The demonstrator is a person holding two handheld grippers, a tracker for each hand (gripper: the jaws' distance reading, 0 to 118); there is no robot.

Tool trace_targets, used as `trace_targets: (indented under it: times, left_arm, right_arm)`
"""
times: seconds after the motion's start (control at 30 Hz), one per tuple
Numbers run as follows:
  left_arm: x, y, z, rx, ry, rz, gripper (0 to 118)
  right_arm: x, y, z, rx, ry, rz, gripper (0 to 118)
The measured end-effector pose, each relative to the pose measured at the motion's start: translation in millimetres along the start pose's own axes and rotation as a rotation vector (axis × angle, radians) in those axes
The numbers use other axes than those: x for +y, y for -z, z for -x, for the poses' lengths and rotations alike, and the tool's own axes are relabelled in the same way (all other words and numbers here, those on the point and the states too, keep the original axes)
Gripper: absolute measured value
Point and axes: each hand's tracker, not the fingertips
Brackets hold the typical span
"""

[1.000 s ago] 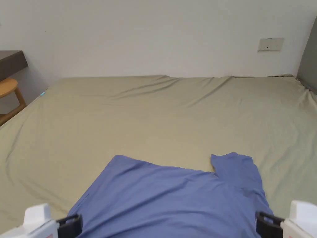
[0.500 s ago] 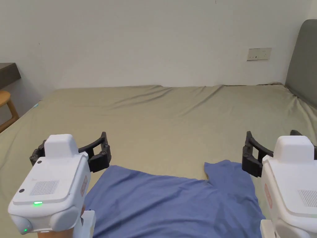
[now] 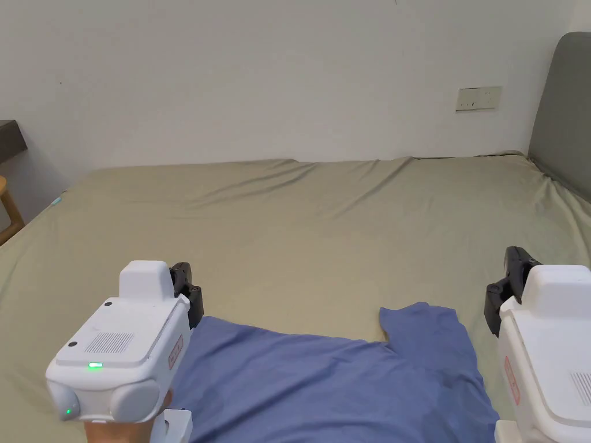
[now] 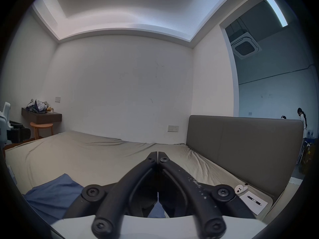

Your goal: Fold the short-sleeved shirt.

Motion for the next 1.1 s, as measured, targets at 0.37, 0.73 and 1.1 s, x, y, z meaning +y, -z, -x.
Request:
trace_targets:
  times: [0.37, 0.73, 1.1]
  left_arm:
    - [-52.6, 212.6, 52.0, -0.061, 0.012, 0.371, 0]
    - [-131.3, 338.1, 82.3, 0.032, -0.017, 0.678, 103]
    - [-182.9, 353.0, 69.2, 0.044, -0.038, 0.751, 69]
  right_arm:
    - [-26.3, 69.5, 11.5, -0.013, -0.058, 0.068, 1]
    - [-82.1, 151.4, 24.5, -0.033, -0.079, 0.214, 1]
    - [-116.5, 169.8, 12.3, -0.050, -0.086, 0.323, 1]
